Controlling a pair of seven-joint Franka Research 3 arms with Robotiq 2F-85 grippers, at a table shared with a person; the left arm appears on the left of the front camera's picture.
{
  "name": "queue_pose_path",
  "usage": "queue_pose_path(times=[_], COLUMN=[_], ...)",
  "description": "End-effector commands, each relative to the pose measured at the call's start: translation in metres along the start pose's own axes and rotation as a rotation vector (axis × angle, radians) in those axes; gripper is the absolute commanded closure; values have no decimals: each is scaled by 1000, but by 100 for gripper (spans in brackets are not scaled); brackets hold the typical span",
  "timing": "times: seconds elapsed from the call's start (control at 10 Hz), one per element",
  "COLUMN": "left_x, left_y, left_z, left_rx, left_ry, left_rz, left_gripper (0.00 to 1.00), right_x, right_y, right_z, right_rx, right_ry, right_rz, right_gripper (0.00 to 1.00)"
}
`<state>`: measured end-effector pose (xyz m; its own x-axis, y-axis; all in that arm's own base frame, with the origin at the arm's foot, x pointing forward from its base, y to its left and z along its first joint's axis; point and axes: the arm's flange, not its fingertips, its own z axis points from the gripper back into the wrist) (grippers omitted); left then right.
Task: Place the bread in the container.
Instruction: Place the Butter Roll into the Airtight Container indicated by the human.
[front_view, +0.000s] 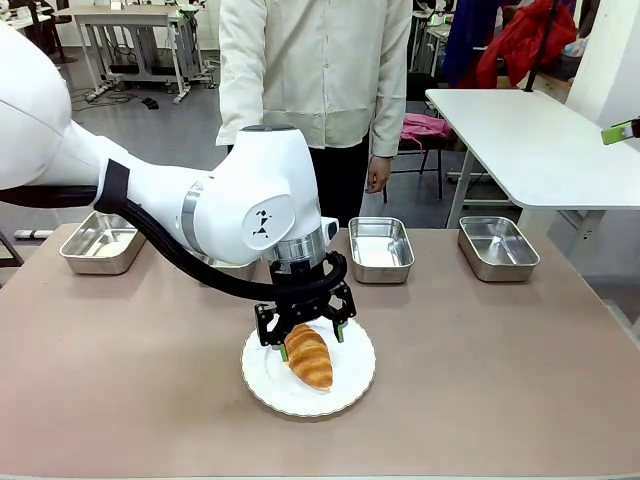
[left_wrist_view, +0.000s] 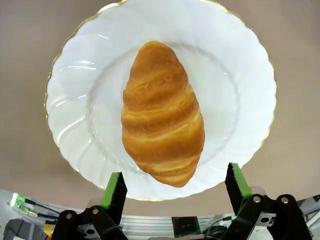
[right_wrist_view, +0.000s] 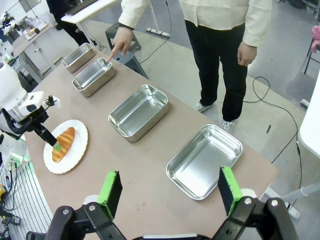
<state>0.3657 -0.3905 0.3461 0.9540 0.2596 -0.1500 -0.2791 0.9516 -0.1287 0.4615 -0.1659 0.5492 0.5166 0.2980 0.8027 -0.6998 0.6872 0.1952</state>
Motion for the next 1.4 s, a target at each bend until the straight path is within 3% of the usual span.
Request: queue_pose_path(times=[0.0, 0.3, 0.7, 0.8, 0.9, 1.0, 1.1, 1.2, 1.3], left_x=[-1, 2, 8, 9, 10, 12, 16, 17, 14], left_y=[-1, 1, 7, 7, 7, 7, 6, 4, 6], left_z=[-10, -33, -42, -41, -39, -38, -39, -38, -35], left_rx=[13, 44, 53, 61, 61, 63, 67, 58, 53], left_ry=[-29, -18, -80, -115, -133, -139, -158, -176, -100], left_rz=[-10, -5, -22, -20, -30, -37, -39, -51, -62], left_gripper=[0, 0, 0, 20, 20, 40, 26, 60, 60], right_x=[3, 3, 3, 3, 3, 3, 3, 3, 3], right_y=[1, 1, 1, 1, 1, 1, 1, 1, 1], right_z=[0, 0, 0, 0, 0, 0, 0, 0, 0], right_rx=[2, 2, 2, 2, 2, 2, 2, 2, 2], right_ry=[-12, -12, -12, -12, -12, -12, -12, -12, -12], right_rz=[2, 2, 2, 2, 2, 2, 2, 2, 2], right_gripper=[0, 0, 0, 0, 0, 0, 0, 0, 0])
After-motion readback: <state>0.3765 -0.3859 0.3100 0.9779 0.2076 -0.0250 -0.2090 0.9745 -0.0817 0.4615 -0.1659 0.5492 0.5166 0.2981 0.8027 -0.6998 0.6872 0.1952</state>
